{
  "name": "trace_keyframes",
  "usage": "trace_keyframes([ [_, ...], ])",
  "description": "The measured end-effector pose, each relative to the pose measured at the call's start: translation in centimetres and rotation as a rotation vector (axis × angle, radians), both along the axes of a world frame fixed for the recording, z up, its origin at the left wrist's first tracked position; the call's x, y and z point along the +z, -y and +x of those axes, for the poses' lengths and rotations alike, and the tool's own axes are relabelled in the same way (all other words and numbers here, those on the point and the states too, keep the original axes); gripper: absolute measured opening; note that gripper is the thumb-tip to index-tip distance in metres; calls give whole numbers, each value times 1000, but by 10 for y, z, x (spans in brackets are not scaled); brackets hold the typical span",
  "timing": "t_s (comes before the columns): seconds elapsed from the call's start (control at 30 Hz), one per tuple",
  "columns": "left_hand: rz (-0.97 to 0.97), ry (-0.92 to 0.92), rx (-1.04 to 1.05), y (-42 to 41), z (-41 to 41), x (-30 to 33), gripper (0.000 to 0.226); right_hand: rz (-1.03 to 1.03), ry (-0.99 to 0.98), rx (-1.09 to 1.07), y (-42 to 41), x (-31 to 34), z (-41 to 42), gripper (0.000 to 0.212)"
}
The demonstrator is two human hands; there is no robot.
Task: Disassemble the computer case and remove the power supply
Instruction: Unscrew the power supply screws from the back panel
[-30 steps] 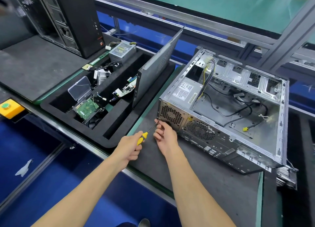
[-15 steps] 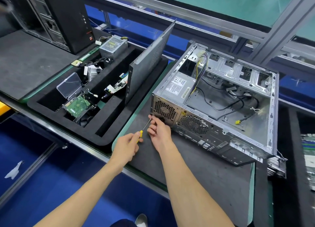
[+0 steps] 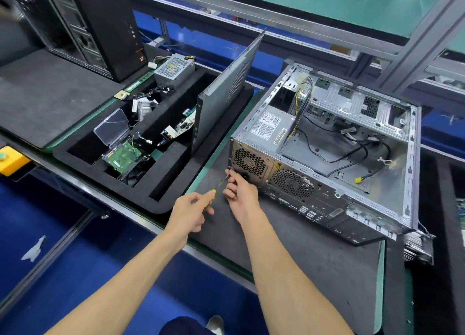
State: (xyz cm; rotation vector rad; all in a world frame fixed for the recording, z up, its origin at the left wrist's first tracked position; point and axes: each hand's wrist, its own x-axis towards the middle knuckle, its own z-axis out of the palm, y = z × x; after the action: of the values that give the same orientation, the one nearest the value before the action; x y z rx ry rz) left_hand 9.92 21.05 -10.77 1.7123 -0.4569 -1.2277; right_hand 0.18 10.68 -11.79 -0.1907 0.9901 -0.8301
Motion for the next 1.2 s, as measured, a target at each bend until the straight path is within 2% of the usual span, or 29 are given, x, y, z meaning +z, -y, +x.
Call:
trace_keyframes([
  [0.1,86,-34,-68,2,-1,0,47,-5,-19,9,0,0,0,10],
  [0.17,107,-39,-65,5,-2,0,47,-9,-21,18,1,-2,0,9],
  [0.47,13,119,22,-1,0,3,19,-9,1,32,3,-6,-1,9],
  [0.57,33,107,-3,-1,8,6,26,-3,10,34,3,-6,-1,9],
  [0.77,193,33,-119,8,14,5,45,38,64,9,6,-5,-1,17],
  [0.93,250,-18,-191,19,17,2,49,67,60,-14,6,-3,0,18],
  [1.0,255,-36,-212,21,17,0,46,75,48,-24,6,-2,1,18],
  [1.1,225,-24,-237,21,17,-6,30,87,38,-37,7,-1,2,18],
  [1.2,143,-46,-278,15,19,-11,29,88,9,-63,5,0,4,18],
])
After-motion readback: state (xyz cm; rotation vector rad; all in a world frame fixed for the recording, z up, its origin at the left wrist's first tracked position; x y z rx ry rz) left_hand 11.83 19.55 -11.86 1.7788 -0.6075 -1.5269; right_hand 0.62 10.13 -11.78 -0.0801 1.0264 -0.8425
